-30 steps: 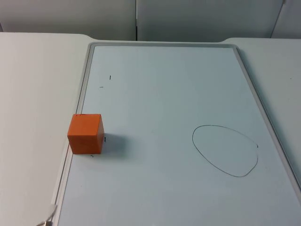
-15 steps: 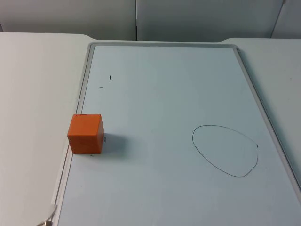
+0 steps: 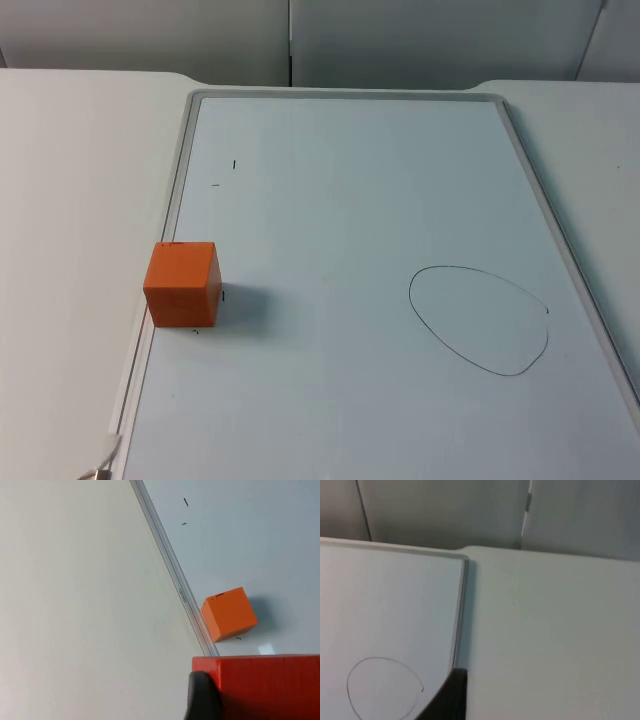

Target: Pick up one cube with the left hand and another cube with the right hand. First place the cube in the right hand at the target position, then stack the cube in the left hand on top.

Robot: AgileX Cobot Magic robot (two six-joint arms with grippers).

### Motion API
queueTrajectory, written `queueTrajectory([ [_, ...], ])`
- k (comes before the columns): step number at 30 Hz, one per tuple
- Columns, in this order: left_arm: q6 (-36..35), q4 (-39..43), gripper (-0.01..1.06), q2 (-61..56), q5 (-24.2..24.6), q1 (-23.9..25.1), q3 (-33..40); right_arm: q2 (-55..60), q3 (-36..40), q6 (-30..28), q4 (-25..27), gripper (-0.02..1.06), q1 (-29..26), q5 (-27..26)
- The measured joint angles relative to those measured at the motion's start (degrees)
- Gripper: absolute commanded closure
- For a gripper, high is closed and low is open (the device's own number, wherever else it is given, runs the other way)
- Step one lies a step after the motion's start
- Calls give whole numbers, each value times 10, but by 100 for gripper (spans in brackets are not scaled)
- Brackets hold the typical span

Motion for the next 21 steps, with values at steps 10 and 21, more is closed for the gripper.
queueTrajectory([
  [10,0,-2,85,0,-5,0,0,363,-194,-268,205,2,80,-87],
  [21,-10,-5,85,0,-5,0,0,699,-434,-312,208,2,294,-108],
])
